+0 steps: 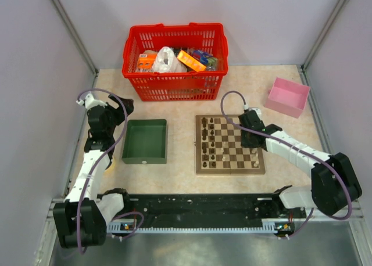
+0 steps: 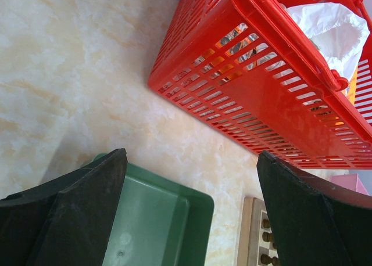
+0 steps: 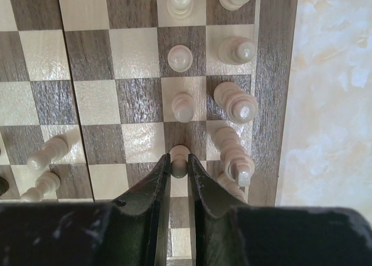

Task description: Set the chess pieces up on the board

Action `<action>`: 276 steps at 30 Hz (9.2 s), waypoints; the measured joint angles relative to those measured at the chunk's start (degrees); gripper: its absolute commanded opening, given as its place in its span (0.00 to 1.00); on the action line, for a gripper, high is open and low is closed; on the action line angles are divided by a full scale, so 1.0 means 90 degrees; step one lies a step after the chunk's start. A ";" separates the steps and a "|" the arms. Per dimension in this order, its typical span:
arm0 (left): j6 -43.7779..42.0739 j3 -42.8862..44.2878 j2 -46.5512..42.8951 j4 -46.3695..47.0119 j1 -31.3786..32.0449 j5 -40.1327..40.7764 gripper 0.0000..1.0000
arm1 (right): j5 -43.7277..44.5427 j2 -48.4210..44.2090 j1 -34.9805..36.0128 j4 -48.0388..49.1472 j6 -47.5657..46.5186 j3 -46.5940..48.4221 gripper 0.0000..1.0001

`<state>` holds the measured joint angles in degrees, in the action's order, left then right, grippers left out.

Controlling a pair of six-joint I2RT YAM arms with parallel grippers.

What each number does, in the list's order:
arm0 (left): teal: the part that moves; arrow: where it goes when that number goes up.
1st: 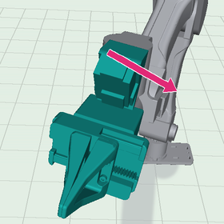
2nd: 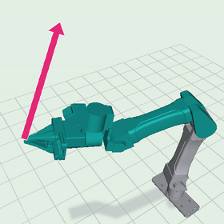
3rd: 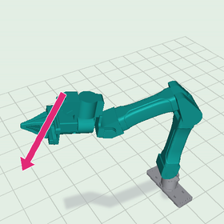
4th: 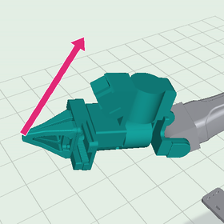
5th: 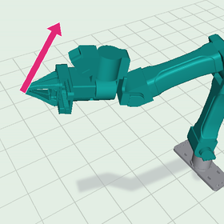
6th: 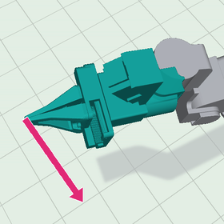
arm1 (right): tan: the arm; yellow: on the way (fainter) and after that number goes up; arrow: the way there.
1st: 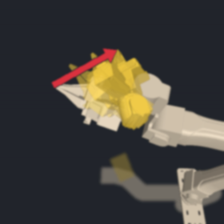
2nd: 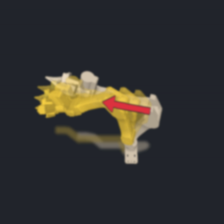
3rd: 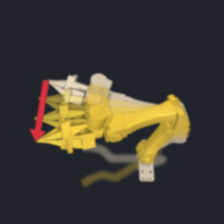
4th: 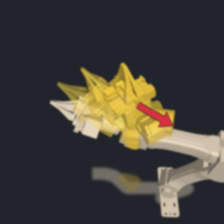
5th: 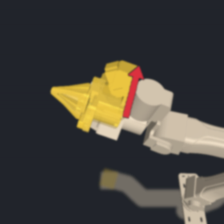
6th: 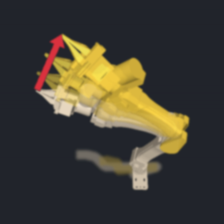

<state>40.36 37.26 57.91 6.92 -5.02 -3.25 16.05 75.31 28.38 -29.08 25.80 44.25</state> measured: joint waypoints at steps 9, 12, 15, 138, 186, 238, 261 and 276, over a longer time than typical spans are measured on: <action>0.0005 0.0000 0.0012 0.0019 0.0000 -0.0022 0.99 | 0.0049 0.0036 -0.0073 0.0272 0.0044 -0.0049 0.15; 0.0005 0.0000 0.0041 0.0046 0.0000 -0.0024 0.99 | 0.0051 0.0036 -0.0104 0.0308 0.0046 -0.0085 0.15; 0.0005 0.0000 0.0058 0.0051 0.0000 -0.0024 0.99 | 0.0049 0.0039 -0.0121 0.0325 0.0046 -0.0090 0.15; 0.0012 -0.0046 0.0051 0.0068 0.0000 -0.0022 0.99 | 0.0024 -0.0845 0.0738 -0.0568 0.0699 -0.0075 0.15; 0.0022 -0.0083 0.0051 0.0078 0.0000 -0.0022 0.99 | -0.0049 -0.0590 0.0075 -0.0206 0.0690 -0.0508 0.19; 0.0012 -0.0083 0.0024 0.0073 0.0000 0.0007 0.99 | -0.0964 0.0641 0.1377 0.0104 0.0333 0.0636 0.41; 0.0010 -0.0083 0.0024 0.0073 0.0000 0.0012 0.99 | -0.0619 0.0481 0.1382 0.0036 0.0478 0.0627 0.14; 0.0022 -0.0083 0.0024 0.0078 -0.0002 -0.0019 0.99 | 0.0061 -0.1277 0.0942 -0.1018 0.1265 -0.0476 0.15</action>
<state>40.56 36.51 58.13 7.62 -5.04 -3.42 16.60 63.81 36.86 -38.24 37.19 39.97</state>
